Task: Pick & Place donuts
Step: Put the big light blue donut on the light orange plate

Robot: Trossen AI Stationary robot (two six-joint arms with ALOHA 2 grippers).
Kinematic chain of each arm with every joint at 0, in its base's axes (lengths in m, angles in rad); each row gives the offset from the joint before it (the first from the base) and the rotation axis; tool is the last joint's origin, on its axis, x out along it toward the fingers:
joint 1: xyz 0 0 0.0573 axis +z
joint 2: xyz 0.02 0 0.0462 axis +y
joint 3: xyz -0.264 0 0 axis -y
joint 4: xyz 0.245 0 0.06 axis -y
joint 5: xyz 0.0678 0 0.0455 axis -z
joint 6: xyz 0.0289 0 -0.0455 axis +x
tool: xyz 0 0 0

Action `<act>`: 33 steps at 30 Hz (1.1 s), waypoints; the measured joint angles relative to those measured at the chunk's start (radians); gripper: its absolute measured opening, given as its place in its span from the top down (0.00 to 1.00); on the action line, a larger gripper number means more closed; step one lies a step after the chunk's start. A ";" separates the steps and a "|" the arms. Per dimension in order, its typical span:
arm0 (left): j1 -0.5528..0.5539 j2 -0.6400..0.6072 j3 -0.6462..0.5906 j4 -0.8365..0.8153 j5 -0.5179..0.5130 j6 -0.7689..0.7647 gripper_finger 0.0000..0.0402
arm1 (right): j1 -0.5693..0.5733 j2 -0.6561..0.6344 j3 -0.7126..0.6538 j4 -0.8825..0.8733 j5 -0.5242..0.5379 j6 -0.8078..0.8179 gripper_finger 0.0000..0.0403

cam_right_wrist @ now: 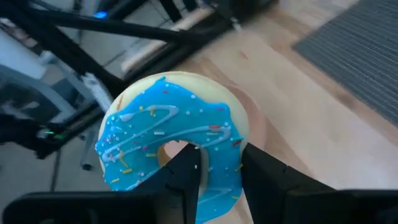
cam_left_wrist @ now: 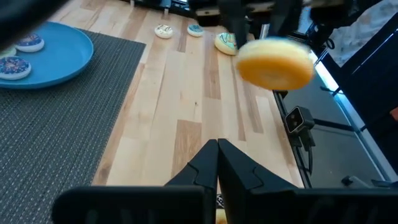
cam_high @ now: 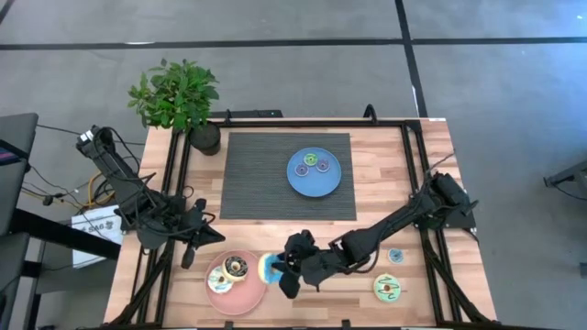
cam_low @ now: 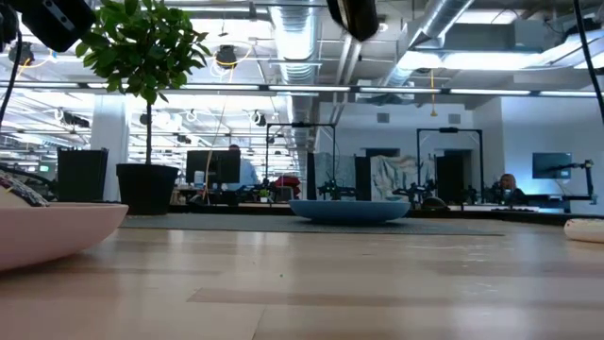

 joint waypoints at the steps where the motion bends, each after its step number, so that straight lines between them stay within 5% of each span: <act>1: 0.000 0.000 0.000 0.000 -0.002 0.001 1.00 | 0.001 -0.001 0.007 0.001 0.001 -0.002 0.76; 12: 0.000 0.000 0.000 -0.025 -0.002 0.017 1.00 | 0.044 0.101 0.175 -0.031 0.126 0.011 0.77; 17: 0.000 0.000 0.000 -0.058 0.007 0.048 1.00 | 0.050 0.316 0.478 -0.122 0.147 0.038 0.79; 23: 0.000 0.000 0.000 -0.068 0.009 0.094 1.00 | 0.039 0.550 0.873 -0.432 0.173 0.140 0.79; 25: 0.000 -0.001 0.000 -0.069 0.020 0.101 1.00 | 0.033 0.561 0.831 -0.311 0.150 0.171 0.79; 33: 0.000 0.000 0.000 -0.079 0.083 0.109 1.00 | 0.044 0.619 0.806 -0.347 0.058 0.318 0.79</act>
